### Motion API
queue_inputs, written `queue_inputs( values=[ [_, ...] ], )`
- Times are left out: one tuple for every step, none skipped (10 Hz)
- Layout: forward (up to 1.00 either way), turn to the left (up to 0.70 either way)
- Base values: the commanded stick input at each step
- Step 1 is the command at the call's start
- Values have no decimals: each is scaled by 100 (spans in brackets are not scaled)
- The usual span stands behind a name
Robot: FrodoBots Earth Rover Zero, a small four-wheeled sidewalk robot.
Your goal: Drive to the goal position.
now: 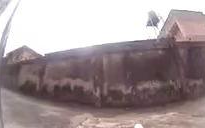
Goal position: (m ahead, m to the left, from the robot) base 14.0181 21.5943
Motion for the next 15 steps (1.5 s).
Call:
queue_inputs(
  values=[
    [5,50],
    [5,50],
    [5,50],
    [5,50],
    [5,50],
    [5,50],
    [5,50],
    [5,50],
    [5,50],
    [5,45],
    [5,33],
    [5,16],
    [50,2],
    [50,2],
    [50,2]
  ],
)
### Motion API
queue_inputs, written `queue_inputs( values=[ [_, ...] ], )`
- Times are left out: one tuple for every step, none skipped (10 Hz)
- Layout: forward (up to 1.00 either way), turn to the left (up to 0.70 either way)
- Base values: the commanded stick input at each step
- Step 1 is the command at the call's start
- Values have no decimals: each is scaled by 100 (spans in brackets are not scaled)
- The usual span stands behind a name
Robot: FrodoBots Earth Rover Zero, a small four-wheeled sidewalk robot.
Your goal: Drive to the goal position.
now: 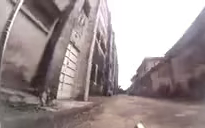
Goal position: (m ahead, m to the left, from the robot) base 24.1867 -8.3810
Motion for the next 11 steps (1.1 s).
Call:
queue_inputs(
  values=[
    [50,2],
    [55,2],
    [81,3],
    [84,3],
    [84,3],
    [84,3],
    [84,3],
    [84,3],
    [84,3],
    [85,3],
    [84,3]
  ],
)
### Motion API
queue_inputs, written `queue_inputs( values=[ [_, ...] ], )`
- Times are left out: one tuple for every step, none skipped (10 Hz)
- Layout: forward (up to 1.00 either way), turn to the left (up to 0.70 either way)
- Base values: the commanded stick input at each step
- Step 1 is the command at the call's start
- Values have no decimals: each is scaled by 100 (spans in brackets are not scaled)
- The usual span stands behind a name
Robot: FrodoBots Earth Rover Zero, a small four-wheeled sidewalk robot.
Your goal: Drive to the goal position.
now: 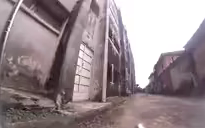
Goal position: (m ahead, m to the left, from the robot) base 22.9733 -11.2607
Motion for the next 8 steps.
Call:
queue_inputs(
  values=[
    [83,2],
    [82,0],
    [79,2],
    [81,-17],
    [80,-26],
    [80,-26],
    [80,-26],
    [80,-26]
  ],
)
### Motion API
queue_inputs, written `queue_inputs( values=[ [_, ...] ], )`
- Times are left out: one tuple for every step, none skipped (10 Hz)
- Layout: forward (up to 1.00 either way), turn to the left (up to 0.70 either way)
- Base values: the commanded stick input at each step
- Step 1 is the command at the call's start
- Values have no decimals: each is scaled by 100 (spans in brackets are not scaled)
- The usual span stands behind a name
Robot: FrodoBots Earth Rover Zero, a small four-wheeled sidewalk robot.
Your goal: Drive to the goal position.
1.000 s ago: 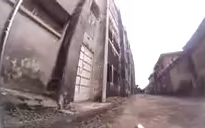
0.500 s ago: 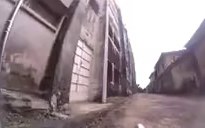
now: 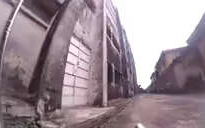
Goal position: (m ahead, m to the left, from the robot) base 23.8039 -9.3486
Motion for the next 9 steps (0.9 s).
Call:
queue_inputs(
  values=[
    [80,-26],
    [80,-26],
    [80,-26],
    [80,-26],
    [80,-26],
    [80,-26],
    [80,-26],
    [80,-26],
    [77,-26]
  ],
)
